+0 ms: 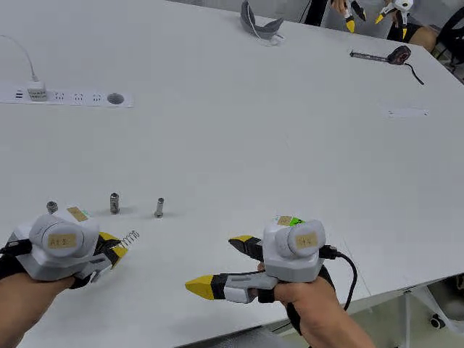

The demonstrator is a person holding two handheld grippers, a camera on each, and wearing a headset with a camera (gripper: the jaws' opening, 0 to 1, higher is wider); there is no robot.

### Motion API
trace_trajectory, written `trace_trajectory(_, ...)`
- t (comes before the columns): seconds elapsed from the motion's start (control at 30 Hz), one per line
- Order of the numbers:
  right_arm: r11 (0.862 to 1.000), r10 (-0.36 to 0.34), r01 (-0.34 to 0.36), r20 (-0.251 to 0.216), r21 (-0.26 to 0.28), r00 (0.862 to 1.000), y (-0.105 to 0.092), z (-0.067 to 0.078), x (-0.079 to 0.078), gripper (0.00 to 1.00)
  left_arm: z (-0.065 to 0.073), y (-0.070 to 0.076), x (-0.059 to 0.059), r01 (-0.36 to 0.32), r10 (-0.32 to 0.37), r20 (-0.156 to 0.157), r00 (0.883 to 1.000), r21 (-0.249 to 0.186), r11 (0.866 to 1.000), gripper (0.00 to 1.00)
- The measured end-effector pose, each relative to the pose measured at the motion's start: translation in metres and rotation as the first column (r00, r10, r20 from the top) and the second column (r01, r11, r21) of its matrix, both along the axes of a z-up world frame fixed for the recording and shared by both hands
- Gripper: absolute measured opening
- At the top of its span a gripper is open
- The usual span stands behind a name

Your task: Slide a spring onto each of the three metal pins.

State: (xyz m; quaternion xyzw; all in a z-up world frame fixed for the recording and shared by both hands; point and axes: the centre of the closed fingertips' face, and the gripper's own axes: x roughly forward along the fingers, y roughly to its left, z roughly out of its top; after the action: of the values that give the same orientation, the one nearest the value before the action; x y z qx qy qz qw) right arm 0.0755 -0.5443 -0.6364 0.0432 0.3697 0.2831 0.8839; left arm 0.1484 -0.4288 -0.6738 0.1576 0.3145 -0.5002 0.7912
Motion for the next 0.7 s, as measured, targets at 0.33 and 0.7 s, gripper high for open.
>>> trace_trajectory(0.33, 1.000, 0.023, -0.023, -0.004, 0.008, 1.000, 0.010, -0.001, 0.002, 0.77, 0.012, 0.021, -0.001, -0.005, 0.005, 0.029, 1.000, 0.015, 1.000, 0.10)
trace_trajectory(0.7, 0.999, 0.039, -0.039, -0.008, 0.036, 0.999, 0.026, -0.007, 0.007, 0.75, 0.034, 0.033, -0.009, 0.014, -0.014, 0.062, 0.998, 0.002, 1.000, 0.10)
